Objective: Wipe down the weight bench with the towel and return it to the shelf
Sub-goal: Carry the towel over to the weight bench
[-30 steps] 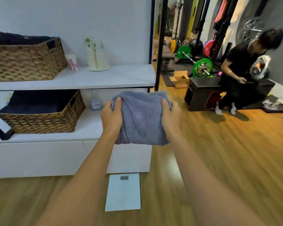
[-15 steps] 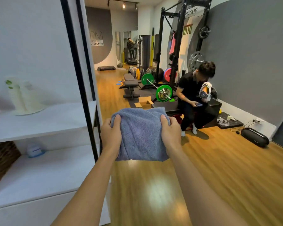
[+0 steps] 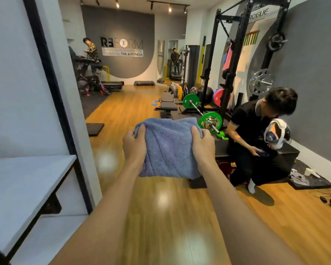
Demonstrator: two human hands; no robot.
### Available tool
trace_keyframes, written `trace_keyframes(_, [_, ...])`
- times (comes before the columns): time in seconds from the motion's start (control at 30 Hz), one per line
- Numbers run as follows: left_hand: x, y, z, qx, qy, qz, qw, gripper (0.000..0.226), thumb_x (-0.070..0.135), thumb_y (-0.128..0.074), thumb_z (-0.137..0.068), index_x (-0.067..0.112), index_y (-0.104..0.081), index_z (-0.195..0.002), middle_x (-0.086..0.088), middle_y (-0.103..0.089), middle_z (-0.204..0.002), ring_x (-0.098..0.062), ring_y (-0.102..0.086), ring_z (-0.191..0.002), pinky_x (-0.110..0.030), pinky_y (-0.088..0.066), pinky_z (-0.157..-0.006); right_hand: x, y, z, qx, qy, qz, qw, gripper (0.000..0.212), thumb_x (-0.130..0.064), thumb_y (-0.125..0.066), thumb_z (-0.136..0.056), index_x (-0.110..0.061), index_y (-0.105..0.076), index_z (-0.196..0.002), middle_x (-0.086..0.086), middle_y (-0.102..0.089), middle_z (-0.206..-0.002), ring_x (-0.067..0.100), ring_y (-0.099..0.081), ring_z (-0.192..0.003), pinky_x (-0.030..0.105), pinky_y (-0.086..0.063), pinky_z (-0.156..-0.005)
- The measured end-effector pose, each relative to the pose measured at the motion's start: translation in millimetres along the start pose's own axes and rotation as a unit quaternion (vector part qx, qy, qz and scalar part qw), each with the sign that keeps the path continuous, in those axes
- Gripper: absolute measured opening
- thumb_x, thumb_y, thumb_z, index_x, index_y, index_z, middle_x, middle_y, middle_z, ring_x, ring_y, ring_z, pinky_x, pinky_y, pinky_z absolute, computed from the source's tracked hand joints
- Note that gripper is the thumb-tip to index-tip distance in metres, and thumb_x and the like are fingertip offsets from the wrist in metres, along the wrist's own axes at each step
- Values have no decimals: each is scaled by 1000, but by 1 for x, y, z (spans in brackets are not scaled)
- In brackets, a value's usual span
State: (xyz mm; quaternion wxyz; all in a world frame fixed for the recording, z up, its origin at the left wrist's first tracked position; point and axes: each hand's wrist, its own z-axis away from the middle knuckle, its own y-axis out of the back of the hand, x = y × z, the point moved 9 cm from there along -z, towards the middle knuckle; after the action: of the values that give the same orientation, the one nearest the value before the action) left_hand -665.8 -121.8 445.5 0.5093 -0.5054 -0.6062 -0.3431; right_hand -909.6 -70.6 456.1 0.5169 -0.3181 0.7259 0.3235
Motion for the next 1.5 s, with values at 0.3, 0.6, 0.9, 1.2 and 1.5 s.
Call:
trace_keyframes(0.3, [-48,-121,-234,51,-20,-29,998,35,41,-53,-93,18,-46,-69,5,-49,-66,-15,-49,-63,-33,-39,-60,41,-124,-271,-57,8,-26,998,26,-45,-47,-96,-21,-55,-104,-10,-58,-89,3,-53,-79,24,-34,-58])
trace_keyframes(0.6, [-145,-224,-538,66,-16,-16,998,38,40,-54,-92,17,-40,-66,3,-44,-65,-14,-42,-60,-34,-36,-59,93,-305,-550,-71,19,-34,997,32,-46,-48,-95,-17,-57,-106,-8,-61,-92,8,-57,-85,28,-40,-66])
trace_keyframes(0.9, [-236,-331,-847,76,-26,-52,995,35,43,-52,-92,11,-49,-77,-1,-49,-72,-16,-46,-66,-35,-38,-61,151,-490,-837,-80,13,-47,996,33,-49,-48,-93,-20,-56,-107,-3,-63,-98,14,-59,-93,37,-47,-79])
trace_keyframes(1.2, [-301,-429,-1169,90,-30,-67,993,32,42,-51,-91,14,-47,-78,-1,-49,-75,-18,-48,-68,-35,-38,-62,175,-687,-1123,-83,14,-57,995,19,-44,-48,-95,-31,-49,-81,-12,-58,-83,-1,-53,-74,22,-36,-57])
trace_keyframes(1.5, [-420,-510,-1508,72,-18,-60,995,46,44,-52,-91,-1,-57,-93,-15,-61,-88,-30,-58,-78,-50,-49,-73,239,-907,-1396,-78,13,-58,995,23,-43,-48,-96,-22,-53,-102,-11,-58,-90,0,-53,-81,24,-38,-63])
